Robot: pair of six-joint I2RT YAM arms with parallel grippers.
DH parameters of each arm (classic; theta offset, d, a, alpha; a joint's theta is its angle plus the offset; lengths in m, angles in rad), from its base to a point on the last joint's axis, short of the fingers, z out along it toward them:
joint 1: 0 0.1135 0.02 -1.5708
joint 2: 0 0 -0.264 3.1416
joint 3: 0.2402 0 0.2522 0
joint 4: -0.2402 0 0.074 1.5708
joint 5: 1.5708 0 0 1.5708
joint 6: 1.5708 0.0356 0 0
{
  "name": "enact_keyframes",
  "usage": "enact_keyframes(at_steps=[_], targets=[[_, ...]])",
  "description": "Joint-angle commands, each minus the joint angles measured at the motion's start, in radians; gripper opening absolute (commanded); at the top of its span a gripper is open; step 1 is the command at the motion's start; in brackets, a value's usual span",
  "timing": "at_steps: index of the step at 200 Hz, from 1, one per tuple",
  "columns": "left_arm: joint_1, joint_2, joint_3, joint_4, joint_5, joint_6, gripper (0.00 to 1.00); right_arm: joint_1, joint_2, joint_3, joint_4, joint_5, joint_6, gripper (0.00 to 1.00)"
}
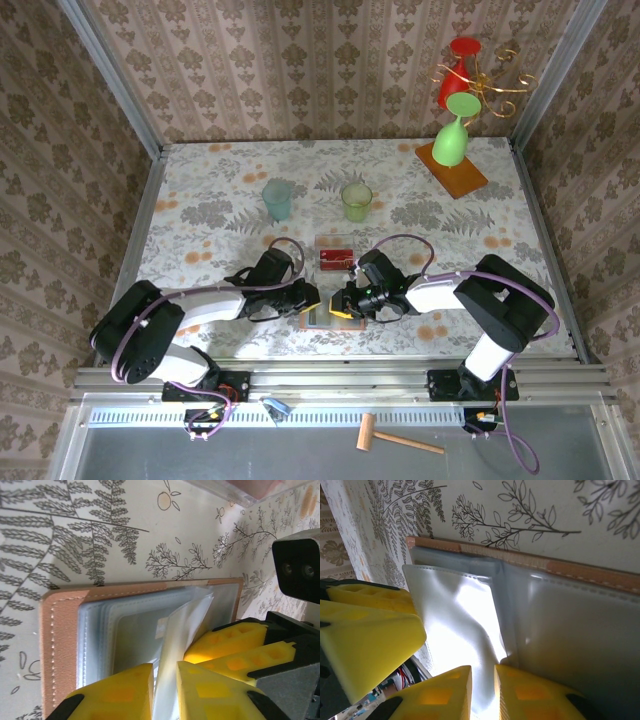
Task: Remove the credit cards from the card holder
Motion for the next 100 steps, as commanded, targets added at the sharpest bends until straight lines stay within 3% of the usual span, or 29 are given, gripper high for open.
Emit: enact_keyframes(at_steps=[1, 100], targets=[[-0.011, 0.012, -0.004, 0.031, 0.019, -0.015, 0.19, -0.007, 0.017, -0.018, 0.002, -0.012, 0.012, 0.19], [-0.017, -0.001, 0.000, 0.018, 0.026, -0.015, 0.18, -0.009, -0.058, -0.001, -0.058, 0.007, 0.016, 0.28]])
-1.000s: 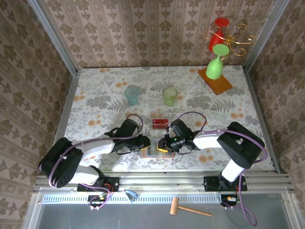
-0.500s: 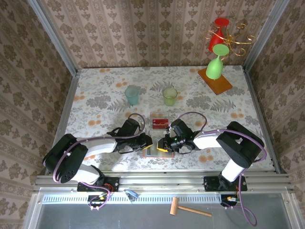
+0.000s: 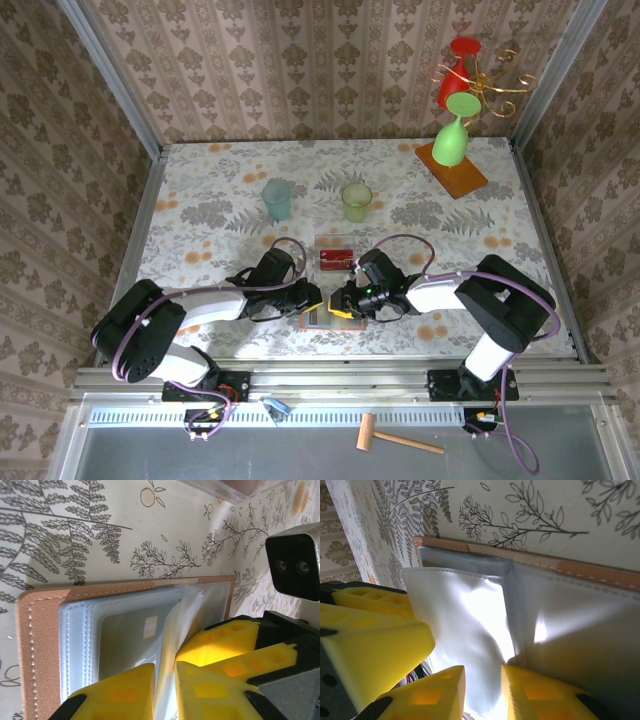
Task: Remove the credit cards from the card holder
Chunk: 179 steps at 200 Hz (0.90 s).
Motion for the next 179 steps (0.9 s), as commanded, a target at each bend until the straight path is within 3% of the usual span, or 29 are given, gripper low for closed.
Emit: enact_keyframes(at_steps=[1, 98, 179], targets=[[-0.005, -0.006, -0.001, -0.008, 0.019, -0.008, 0.19, -0.007, -0.048, -0.001, -0.061, 0.014, 0.002, 0.28], [-0.008, -0.056, 0.031, -0.070, 0.018, 0.009, 0.21, -0.031, -0.223, 0.047, -0.265, 0.077, -0.057, 0.31], [-0.036, -0.037, 0.098, -0.105, 0.017, 0.020, 0.35, -0.082, -0.367, 0.062, -0.459, 0.154, -0.120, 0.31]])
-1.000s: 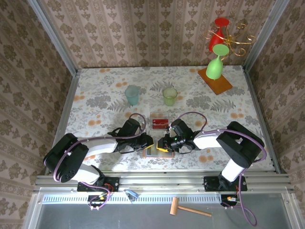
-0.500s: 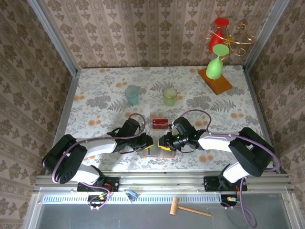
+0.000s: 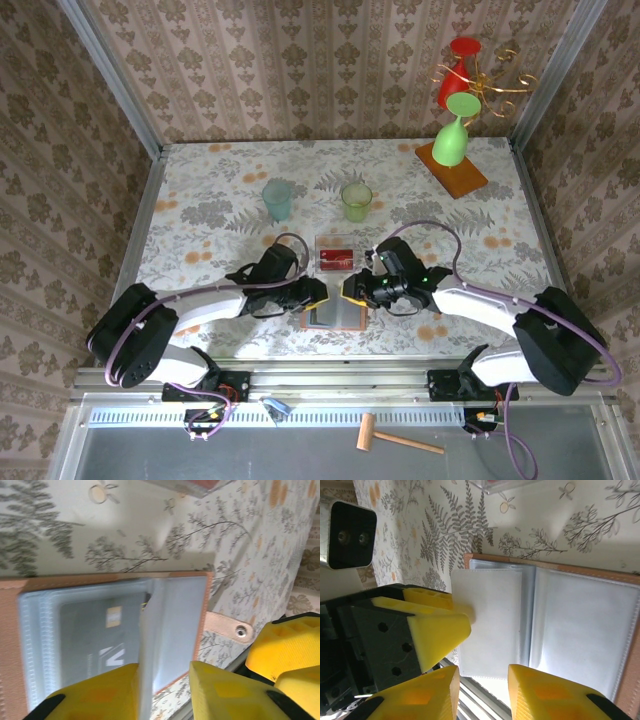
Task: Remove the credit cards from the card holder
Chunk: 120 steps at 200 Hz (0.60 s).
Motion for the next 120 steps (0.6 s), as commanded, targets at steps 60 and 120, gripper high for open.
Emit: enact_keyframes(at_steps=[60, 120], targets=[[-0.046, 0.068, 0.084, -0.009, 0.022, 0.014, 0.37, -0.069, -0.160, 0.015, -0.292, 0.136, -0.103, 0.32], [-0.076, 0.172, 0.147, 0.046, 0.049, 0.007, 0.44, -0.097, -0.253, -0.031, -0.359, 0.164, -0.103, 0.33]])
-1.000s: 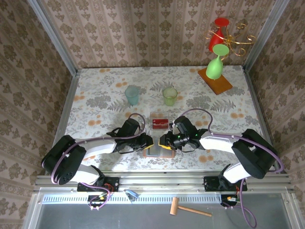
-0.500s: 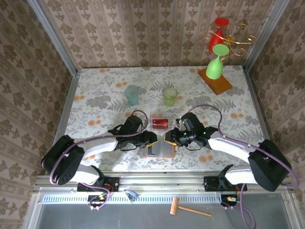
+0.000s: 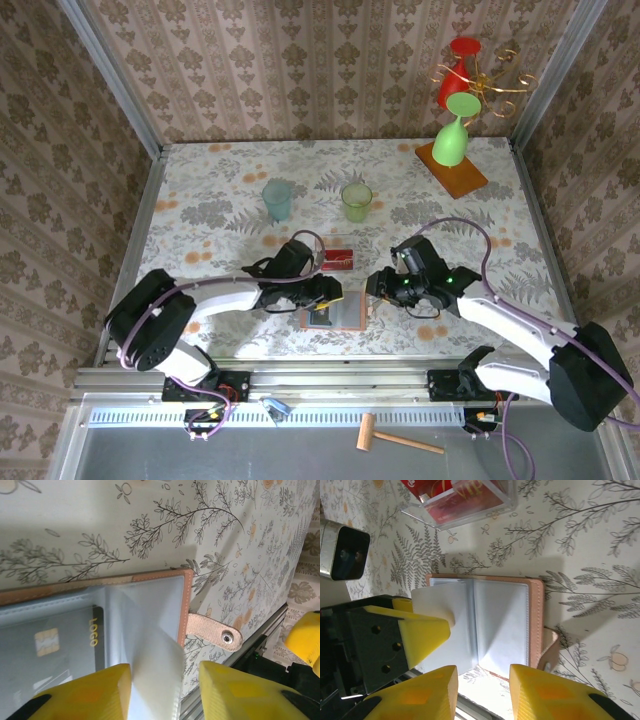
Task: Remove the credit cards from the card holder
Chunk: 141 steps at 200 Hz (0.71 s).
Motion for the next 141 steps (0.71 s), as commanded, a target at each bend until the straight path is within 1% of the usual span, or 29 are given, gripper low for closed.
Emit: enact_keyframes(at_steps=[1, 27, 65, 99, 141], targets=[[-0.014, 0.039, 0.046, 0.036, 0.031, 0.007, 0.45, -0.012, -0.044, -0.027, -0.072, 0.038, -0.018, 0.33], [-0.024, 0.085, 0.069, 0.062, 0.049, 0.001, 0.50, -0.021, -0.076, -0.050, -0.089, 0.042, -0.016, 0.34], [-0.031, 0.126, 0.087, 0.079, 0.063, -0.004, 0.52, -0.026, -0.102, -0.085, -0.077, 0.030, 0.001, 0.36], [-0.032, 0.133, 0.096, 0.078, 0.066, -0.002, 0.53, -0.028, -0.084, -0.100, -0.050, 0.007, 0.006, 0.36], [-0.028, 0.123, 0.096, 0.079, 0.060, -0.003, 0.53, -0.027, -0.027, -0.105, 0.001, -0.030, 0.006, 0.35]])
